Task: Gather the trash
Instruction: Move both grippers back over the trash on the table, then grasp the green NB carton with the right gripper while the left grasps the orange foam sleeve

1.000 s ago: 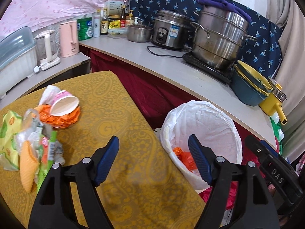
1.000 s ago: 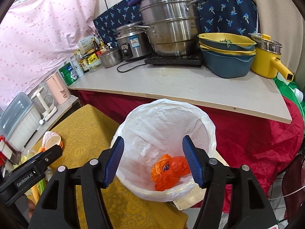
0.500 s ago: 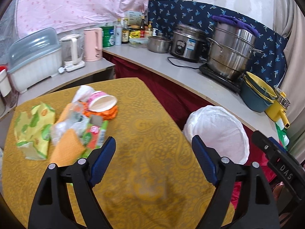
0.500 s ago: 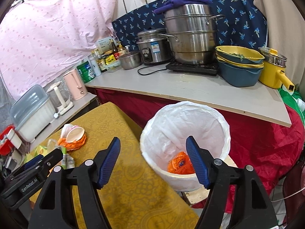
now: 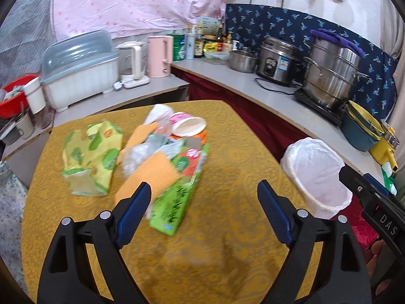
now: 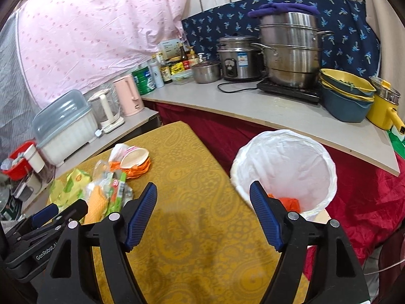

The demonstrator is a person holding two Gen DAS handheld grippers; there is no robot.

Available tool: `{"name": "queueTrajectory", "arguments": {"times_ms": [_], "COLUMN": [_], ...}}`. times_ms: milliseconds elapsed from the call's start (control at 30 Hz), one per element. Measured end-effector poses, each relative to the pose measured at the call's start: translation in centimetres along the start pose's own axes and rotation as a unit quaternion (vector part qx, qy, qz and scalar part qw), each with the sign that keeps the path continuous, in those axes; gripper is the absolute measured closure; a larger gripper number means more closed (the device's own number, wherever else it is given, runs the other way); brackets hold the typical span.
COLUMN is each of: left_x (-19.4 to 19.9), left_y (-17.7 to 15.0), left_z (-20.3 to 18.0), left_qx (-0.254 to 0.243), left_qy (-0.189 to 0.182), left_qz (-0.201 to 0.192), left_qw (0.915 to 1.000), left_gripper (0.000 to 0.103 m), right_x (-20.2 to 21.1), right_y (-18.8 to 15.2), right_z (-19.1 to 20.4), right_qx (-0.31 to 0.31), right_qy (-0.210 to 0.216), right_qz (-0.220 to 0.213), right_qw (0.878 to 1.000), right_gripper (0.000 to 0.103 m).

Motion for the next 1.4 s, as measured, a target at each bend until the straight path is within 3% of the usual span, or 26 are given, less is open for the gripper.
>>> {"name": "queueTrajectory", "arguments": {"times_ms": [633, 867, 1400], "left_x": [-0.2, -1.5, -5.6], "left_y": [-4.4, -5.3, -6.4], "left_z": [10.1, 12.0, 14.0], "left_qx": [0.045, 0.053, 0.044], "left_qy": [0.07, 0.068, 0.049], "left_qz": [0.03, 0.05, 0.085], "left_qw": [0.9961, 0.995, 0.9942], "left_gripper": [0.021, 0.02, 0.017], "right_x": [-4.2, -7.5, -14.2], "right_y": [-5.2, -7.2, -10.9], "right_z": [9.1, 11.6, 14.8], "right_qx": [0.056, 0.059, 0.077], "right_qy": [0.046, 0.066, 0.091], "right_qz": [0.066, 0.104, 0.174], "right_qw": [0.995, 0.991, 0.977], "right_gripper": [0.031, 0.031, 0.049]}}
Point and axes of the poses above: each gripper's, at about its wrist camera, not at the fingertips, and x roughly against the way its jaws point, z to its left, y to its top, the point moved 3 cm from there along -x, roughly the way its jaws point, and after that the axes turned 8 degrees about -x, right-handed, at the moved point
